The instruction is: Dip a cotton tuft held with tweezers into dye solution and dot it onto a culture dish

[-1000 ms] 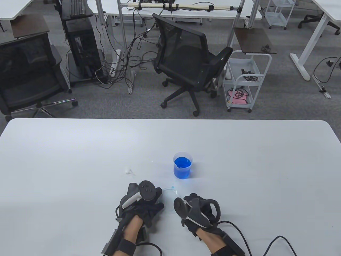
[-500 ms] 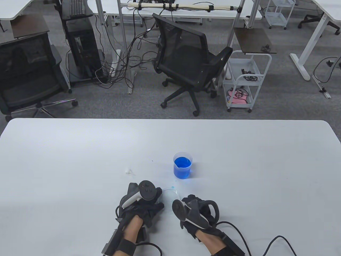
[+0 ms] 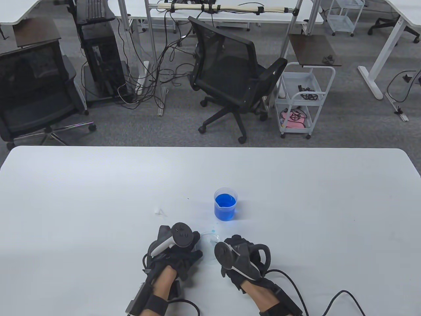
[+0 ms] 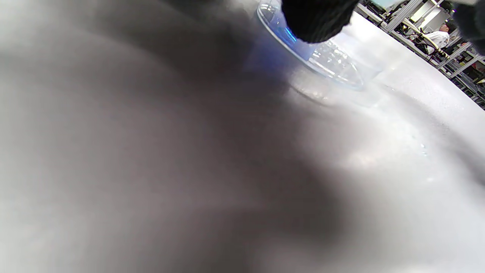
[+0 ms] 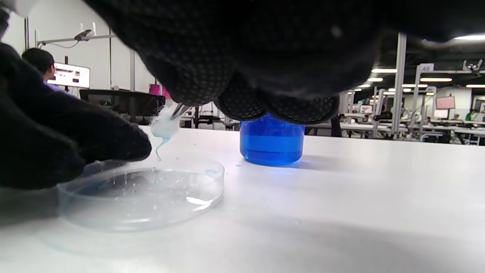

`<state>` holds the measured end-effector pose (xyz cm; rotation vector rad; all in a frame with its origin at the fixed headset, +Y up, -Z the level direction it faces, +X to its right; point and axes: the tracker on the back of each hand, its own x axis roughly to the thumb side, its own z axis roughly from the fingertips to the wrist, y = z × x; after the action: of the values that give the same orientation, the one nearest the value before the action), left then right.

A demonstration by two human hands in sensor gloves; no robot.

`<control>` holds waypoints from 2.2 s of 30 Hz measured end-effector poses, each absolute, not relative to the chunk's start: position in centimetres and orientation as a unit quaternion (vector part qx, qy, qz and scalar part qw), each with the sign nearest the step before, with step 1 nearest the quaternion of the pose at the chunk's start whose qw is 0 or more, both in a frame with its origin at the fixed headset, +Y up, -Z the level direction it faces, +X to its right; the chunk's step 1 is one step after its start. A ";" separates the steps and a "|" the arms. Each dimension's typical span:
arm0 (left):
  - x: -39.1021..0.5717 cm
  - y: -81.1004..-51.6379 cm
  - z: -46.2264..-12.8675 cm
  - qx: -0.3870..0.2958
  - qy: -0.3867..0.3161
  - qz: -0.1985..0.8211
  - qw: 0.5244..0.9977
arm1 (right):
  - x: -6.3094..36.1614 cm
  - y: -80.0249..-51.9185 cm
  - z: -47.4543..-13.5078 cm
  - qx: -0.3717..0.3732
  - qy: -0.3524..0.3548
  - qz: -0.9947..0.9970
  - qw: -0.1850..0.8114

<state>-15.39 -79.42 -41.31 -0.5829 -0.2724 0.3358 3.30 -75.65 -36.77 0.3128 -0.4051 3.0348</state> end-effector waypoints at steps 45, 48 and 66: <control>-15.3 -79.5 -41.2 -0.286 -0.135 0.166 0.934 | 4.5 -76.2 -37.7 0.079 -0.133 0.988 0.014; -15.3 -79.5 -41.2 -0.286 -0.135 0.166 0.934 | 4.0 -77.0 -37.9 0.086 -0.120 0.989 -0.001; -15.4 -79.5 -41.3 -0.289 -0.133 0.166 0.933 | 4.3 -75.9 -36.9 0.091 -0.135 0.987 0.011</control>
<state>-15.40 -79.48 -41.26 -0.5913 -0.2723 0.3390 4.26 -75.91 -36.93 0.2836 -0.4210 3.0773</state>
